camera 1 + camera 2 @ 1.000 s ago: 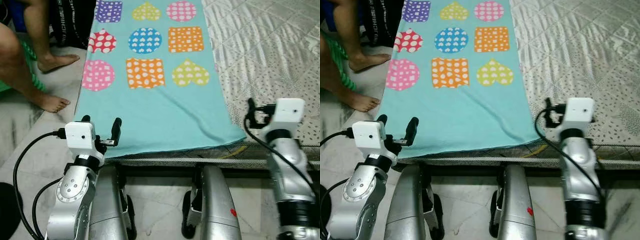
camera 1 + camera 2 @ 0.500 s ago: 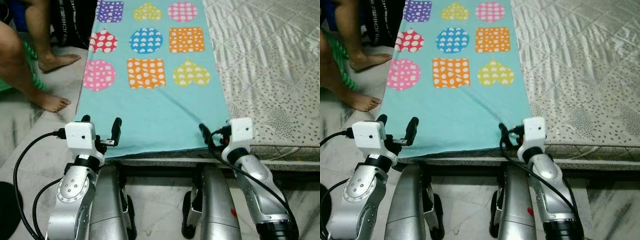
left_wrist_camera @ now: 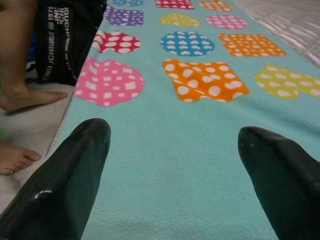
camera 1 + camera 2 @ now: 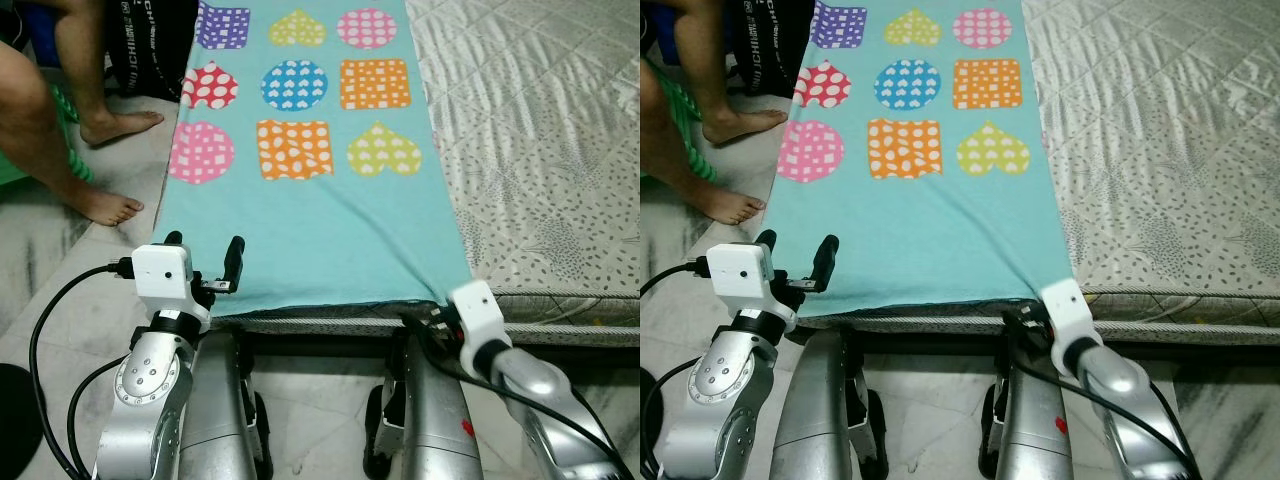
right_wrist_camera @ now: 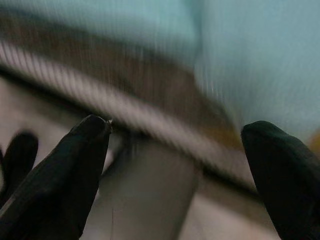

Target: Clean up the room

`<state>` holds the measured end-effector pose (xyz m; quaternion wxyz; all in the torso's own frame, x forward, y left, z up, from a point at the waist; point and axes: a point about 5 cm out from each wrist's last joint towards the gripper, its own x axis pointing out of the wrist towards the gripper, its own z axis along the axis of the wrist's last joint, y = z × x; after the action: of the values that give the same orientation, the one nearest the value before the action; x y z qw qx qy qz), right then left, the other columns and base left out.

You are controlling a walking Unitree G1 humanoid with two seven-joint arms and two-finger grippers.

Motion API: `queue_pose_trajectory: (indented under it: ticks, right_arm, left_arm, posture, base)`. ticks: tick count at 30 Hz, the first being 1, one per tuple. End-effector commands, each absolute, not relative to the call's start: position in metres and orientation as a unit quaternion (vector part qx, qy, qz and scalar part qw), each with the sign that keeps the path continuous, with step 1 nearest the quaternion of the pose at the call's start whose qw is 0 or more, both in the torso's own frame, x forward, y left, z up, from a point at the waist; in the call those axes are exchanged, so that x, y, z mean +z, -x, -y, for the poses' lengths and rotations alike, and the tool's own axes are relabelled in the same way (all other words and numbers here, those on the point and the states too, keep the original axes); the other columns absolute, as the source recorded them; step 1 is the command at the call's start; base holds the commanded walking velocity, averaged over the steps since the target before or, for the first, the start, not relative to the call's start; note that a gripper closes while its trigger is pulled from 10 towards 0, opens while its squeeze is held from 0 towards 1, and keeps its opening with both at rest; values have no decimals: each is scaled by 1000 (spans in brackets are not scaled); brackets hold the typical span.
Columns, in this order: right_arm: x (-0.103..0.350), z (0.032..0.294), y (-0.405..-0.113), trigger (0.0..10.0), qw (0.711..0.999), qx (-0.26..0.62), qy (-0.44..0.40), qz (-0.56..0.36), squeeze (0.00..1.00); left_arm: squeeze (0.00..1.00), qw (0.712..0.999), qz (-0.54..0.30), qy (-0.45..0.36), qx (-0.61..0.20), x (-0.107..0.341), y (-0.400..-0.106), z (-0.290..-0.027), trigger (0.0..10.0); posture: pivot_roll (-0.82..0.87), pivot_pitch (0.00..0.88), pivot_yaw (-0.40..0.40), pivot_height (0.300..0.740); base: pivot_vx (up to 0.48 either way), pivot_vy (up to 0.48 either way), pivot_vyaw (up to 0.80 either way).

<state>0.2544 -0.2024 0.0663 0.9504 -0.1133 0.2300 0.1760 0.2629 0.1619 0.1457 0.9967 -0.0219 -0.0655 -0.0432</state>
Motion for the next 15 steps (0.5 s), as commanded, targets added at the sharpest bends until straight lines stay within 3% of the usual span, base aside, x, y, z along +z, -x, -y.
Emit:
queue_pose_trajectory:
  ticks: [1, 4, 9, 15]
  right_arm:
    - [62, 206, -247, 10000, 943, 186, 118, -251, 0]
    - [59, 218, -241, 10000, 937, 188, 137, -261, 0]
    - [74, 224, -252, 10000, 951, 159, 157, -212, 0]
    - [117, 225, -286, 10000, 981, 58, 169, -81, 0]
  left_arm:
    - [0, 997, 56, 20, -44, 140, -260, -163, 10000]
    - [0, 997, 56, 20, -45, 140, -261, -162, 10000]
    - [0, 997, 55, 21, -46, 140, -262, -162, 10000]
    - [0, 997, 60, 23, -46, 141, -265, -160, 10000]
  posture:
    - [105, 272, 11, 549]
    - [98, 272, 13, 549]
    - [94, 269, 16, 549]
    - [93, 247, 13, 549]
  base:
    - [0, 0, 0]
    - [0, 0, 0]
    - [0, 0, 0]
    - [0, 0, 0]
